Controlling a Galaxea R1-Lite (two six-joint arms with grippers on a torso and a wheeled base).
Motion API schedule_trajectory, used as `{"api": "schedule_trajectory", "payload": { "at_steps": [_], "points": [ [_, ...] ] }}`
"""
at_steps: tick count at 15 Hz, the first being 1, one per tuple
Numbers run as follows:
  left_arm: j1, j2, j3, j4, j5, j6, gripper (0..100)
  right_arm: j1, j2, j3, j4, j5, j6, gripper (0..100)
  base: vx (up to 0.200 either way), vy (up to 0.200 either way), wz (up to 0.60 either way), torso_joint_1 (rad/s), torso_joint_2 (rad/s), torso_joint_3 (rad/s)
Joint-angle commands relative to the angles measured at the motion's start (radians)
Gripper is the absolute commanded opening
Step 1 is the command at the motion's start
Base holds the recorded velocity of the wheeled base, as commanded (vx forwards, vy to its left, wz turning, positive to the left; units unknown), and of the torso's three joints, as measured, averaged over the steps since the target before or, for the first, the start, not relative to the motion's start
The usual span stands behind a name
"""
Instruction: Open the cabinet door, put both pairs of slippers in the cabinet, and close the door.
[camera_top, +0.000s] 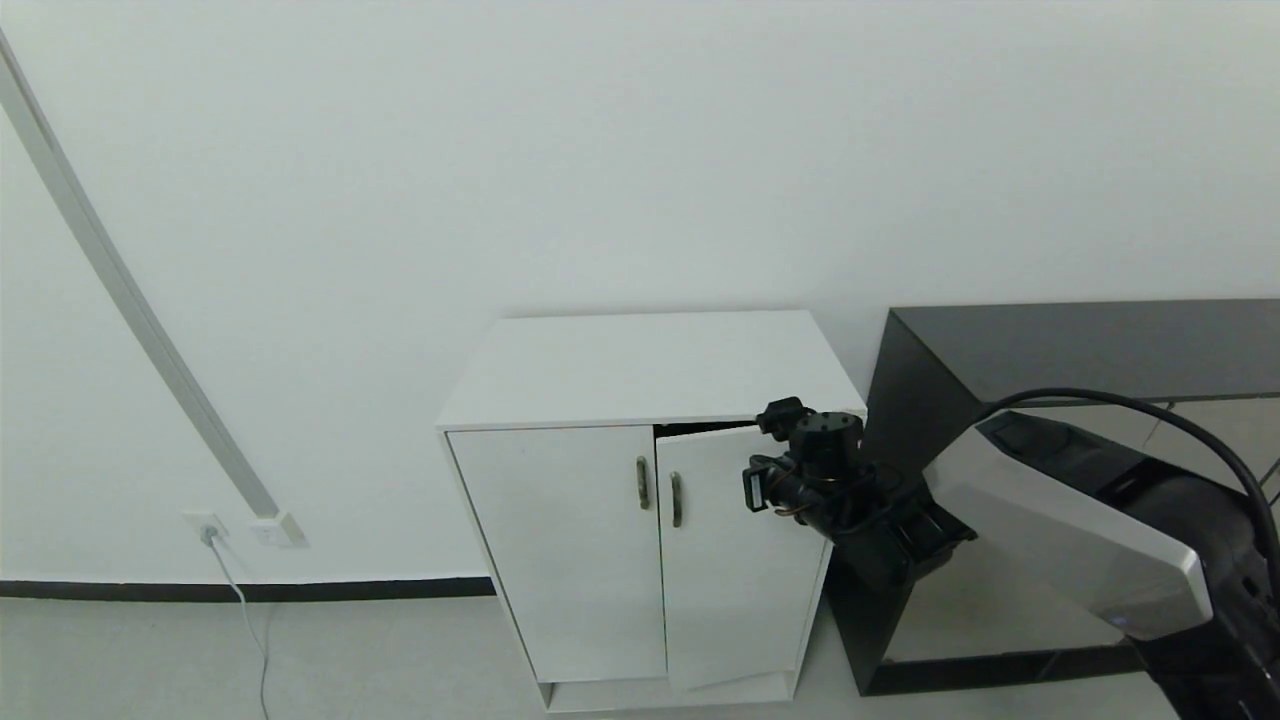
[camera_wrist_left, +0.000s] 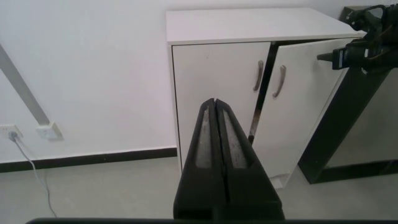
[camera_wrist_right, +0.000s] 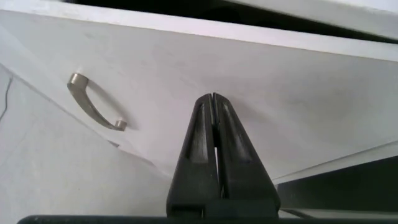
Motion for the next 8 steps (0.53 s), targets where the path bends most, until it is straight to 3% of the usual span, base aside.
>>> {"api": "schedule_trajectory", "payload": {
  "at_steps": [1,8],
  "points": [
    [0.000,0.001,0.000,0.000,-0.001,0.000,0,-0.007,0.031,-0.033,0.002,0.000,0.007,0,0.000,0.000,0.00,0.000,0.00,0.000],
    [0.000,0.001,0.000,0.000,0.001,0.000,0,-0.007,0.086,-0.111,0.003,0.000,0.007,0,0.000,0.000,0.00,0.000,0.00,0.000]
  ]
}}
